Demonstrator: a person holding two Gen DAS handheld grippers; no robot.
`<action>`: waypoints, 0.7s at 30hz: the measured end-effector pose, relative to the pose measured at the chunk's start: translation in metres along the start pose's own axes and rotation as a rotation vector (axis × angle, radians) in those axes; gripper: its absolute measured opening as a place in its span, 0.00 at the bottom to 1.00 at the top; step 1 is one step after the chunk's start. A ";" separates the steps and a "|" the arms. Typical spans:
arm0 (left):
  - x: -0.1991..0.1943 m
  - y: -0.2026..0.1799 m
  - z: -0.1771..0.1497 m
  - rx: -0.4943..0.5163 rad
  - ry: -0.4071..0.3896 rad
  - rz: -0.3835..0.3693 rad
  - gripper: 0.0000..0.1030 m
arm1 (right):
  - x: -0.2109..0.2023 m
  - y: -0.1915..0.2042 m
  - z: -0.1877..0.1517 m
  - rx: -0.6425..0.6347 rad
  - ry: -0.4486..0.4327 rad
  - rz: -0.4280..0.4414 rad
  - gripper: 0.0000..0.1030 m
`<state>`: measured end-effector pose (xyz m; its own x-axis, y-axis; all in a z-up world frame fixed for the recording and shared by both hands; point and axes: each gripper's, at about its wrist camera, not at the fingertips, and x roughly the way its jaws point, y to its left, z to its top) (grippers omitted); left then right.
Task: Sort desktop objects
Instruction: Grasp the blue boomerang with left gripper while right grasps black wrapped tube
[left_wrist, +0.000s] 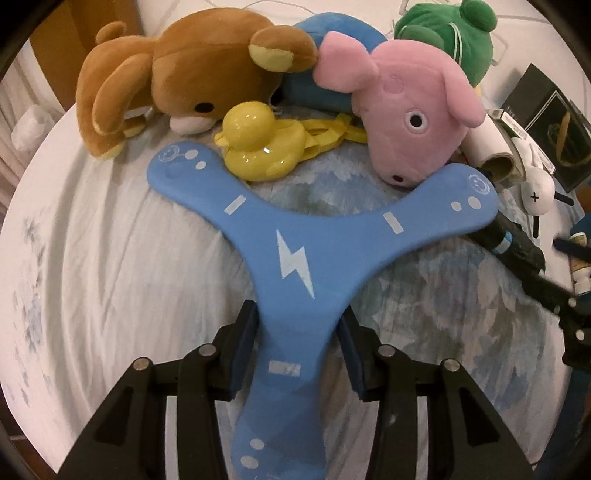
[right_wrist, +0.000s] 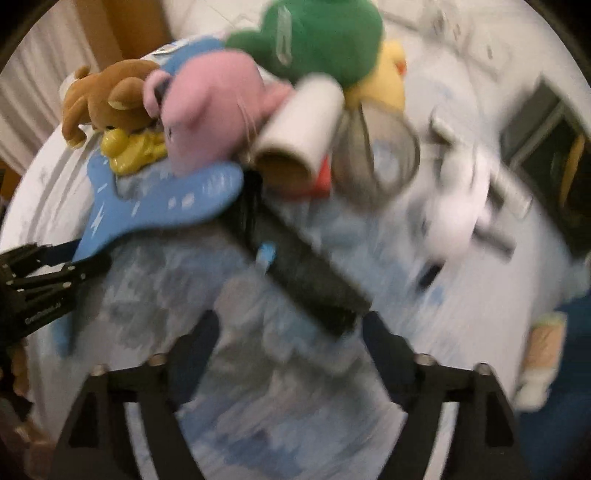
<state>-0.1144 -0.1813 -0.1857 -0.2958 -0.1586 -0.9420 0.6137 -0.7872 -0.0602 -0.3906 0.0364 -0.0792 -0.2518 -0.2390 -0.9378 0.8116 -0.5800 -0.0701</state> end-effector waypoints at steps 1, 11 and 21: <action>0.001 -0.001 0.001 0.006 -0.001 0.003 0.43 | 0.000 0.004 0.005 -0.036 -0.013 -0.018 0.84; 0.004 -0.004 -0.001 0.034 -0.004 0.020 0.43 | 0.052 0.011 0.033 -0.097 0.060 0.052 0.45; -0.014 -0.017 -0.064 0.112 0.040 -0.025 0.42 | 0.024 0.032 -0.042 0.033 0.192 0.141 0.34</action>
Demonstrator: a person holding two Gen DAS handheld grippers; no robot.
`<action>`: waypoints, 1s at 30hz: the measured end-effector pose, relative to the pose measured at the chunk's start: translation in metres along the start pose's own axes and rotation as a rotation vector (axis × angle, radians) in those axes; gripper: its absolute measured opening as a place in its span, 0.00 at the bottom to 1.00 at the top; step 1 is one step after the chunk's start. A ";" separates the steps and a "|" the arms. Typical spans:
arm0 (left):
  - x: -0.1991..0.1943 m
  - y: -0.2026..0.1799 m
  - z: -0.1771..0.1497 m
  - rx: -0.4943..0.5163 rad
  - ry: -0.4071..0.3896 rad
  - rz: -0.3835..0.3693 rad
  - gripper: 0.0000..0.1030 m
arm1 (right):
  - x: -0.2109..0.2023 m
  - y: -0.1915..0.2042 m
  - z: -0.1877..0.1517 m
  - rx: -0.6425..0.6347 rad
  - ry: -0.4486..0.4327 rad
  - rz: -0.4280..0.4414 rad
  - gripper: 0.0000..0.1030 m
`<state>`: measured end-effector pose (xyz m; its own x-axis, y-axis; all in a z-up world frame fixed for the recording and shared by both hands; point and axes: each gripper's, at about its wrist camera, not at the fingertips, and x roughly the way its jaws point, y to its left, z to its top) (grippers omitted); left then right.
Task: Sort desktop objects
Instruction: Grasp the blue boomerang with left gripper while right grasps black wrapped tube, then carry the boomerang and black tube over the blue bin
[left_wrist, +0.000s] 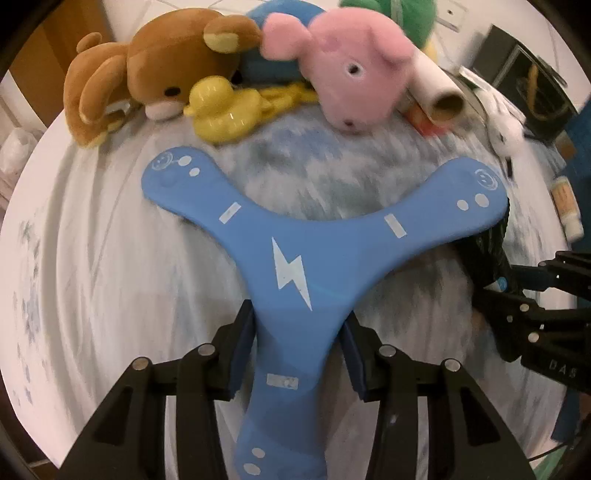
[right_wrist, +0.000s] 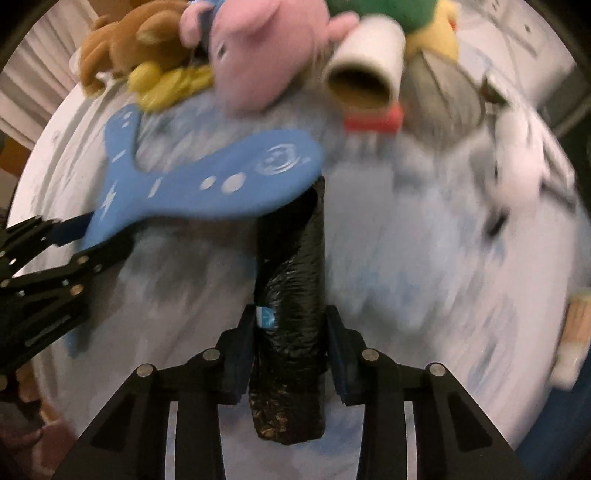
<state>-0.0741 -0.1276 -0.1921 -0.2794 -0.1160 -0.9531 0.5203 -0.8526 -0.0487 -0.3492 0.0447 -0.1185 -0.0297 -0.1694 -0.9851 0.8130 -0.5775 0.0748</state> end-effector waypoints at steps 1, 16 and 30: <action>-0.001 -0.001 -0.003 0.003 0.001 0.003 0.42 | -0.001 0.004 -0.010 0.004 0.008 -0.002 0.35; -0.087 -0.016 -0.008 0.031 -0.200 -0.004 0.36 | -0.073 0.017 -0.049 0.119 -0.210 -0.023 0.33; -0.234 -0.094 -0.008 0.243 -0.583 -0.130 0.32 | -0.244 0.014 -0.122 0.282 -0.620 -0.160 0.33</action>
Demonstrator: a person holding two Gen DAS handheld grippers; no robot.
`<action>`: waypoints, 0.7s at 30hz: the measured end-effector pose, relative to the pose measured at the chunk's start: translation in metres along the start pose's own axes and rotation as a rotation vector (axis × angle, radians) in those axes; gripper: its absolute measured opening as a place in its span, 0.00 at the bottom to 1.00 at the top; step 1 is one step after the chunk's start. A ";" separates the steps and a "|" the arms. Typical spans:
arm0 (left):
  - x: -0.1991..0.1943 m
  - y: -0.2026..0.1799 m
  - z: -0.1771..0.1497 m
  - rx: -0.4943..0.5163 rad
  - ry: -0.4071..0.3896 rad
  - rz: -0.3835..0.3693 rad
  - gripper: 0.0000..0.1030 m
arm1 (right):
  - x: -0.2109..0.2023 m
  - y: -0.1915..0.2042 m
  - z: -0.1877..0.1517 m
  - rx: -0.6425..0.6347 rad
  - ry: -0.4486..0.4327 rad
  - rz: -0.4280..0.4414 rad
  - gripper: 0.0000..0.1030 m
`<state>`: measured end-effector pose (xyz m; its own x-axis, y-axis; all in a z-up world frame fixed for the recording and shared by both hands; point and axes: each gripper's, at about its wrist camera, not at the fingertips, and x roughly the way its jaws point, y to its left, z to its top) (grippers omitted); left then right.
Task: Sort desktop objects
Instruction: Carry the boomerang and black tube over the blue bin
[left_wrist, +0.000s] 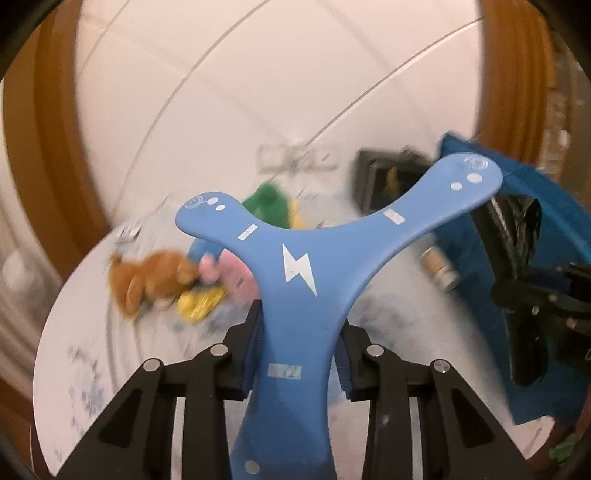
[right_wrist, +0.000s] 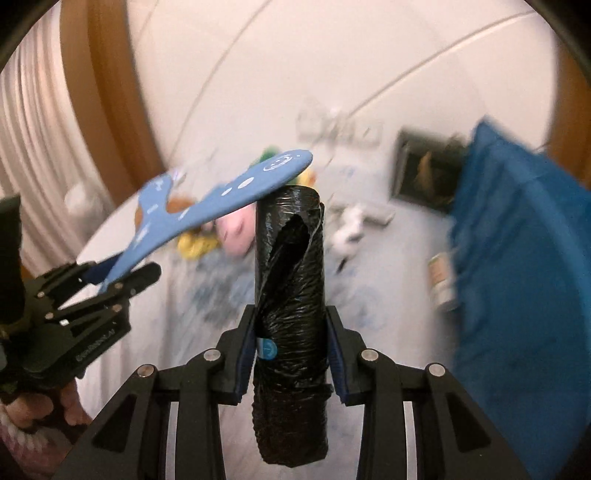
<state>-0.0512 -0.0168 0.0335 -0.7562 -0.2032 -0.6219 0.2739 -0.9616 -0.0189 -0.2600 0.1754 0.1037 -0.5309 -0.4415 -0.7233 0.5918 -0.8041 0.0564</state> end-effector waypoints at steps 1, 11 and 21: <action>-0.006 -0.005 0.004 0.010 -0.019 -0.019 0.32 | -0.015 -0.003 0.002 0.012 -0.034 -0.024 0.33; -0.049 -0.092 0.059 0.138 -0.196 -0.237 0.31 | -0.130 -0.048 -0.002 0.144 -0.260 -0.223 0.33; -0.076 -0.218 0.099 0.259 -0.278 -0.409 0.31 | -0.215 -0.137 -0.023 0.294 -0.368 -0.420 0.33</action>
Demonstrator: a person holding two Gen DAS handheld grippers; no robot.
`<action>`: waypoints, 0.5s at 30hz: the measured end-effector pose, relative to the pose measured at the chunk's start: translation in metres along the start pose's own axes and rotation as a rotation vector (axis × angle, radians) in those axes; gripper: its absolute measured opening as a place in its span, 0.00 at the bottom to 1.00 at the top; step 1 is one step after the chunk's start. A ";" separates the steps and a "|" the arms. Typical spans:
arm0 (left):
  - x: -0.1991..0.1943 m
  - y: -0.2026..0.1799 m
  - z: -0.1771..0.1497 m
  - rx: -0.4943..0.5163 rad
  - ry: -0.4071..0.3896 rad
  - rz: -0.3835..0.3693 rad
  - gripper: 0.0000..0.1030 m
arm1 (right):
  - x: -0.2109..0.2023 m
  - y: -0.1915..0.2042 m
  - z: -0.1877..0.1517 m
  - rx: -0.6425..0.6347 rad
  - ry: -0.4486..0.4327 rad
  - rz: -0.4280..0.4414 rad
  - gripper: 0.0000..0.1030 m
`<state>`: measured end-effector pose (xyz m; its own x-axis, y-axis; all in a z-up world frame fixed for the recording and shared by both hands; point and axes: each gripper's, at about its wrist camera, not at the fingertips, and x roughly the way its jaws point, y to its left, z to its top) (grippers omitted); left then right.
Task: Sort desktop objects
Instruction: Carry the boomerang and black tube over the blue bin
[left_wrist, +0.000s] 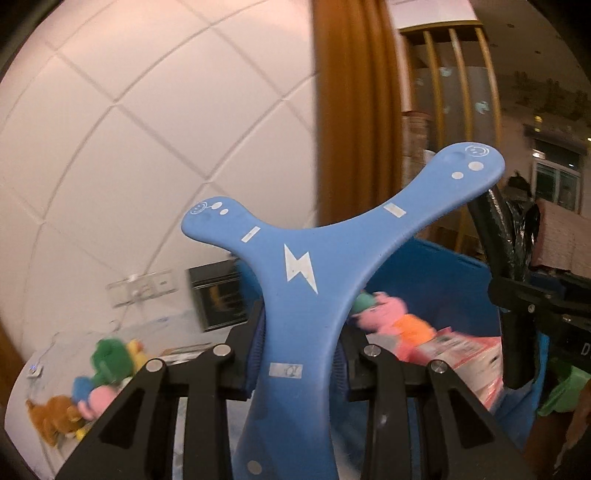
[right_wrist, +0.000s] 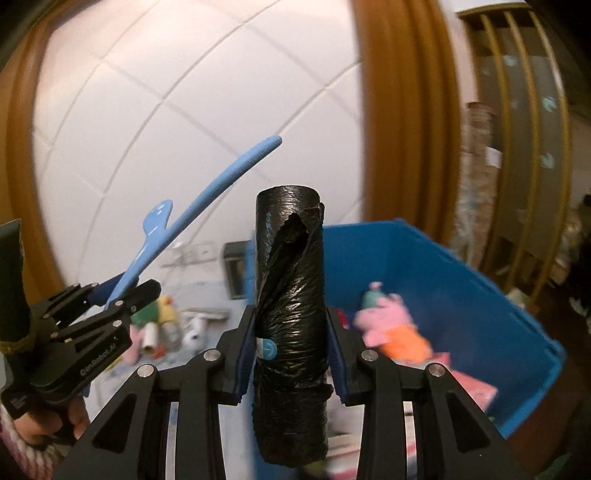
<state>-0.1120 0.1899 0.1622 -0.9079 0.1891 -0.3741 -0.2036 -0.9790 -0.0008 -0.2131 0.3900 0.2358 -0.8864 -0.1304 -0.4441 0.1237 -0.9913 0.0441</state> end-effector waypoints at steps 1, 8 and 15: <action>0.005 -0.010 0.004 0.009 0.001 -0.012 0.31 | 0.001 -0.008 0.001 0.007 -0.002 -0.010 0.33; 0.050 -0.080 0.024 0.079 0.029 -0.086 0.31 | 0.001 -0.080 0.000 0.073 0.000 -0.101 0.33; 0.090 -0.123 0.021 0.145 0.112 -0.118 0.31 | 0.014 -0.136 -0.017 0.139 0.057 -0.135 0.33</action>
<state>-0.1761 0.3288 0.1481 -0.8297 0.2847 -0.4802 -0.3644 -0.9279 0.0794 -0.2351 0.5229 0.2080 -0.8637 0.0014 -0.5041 -0.0609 -0.9930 0.1015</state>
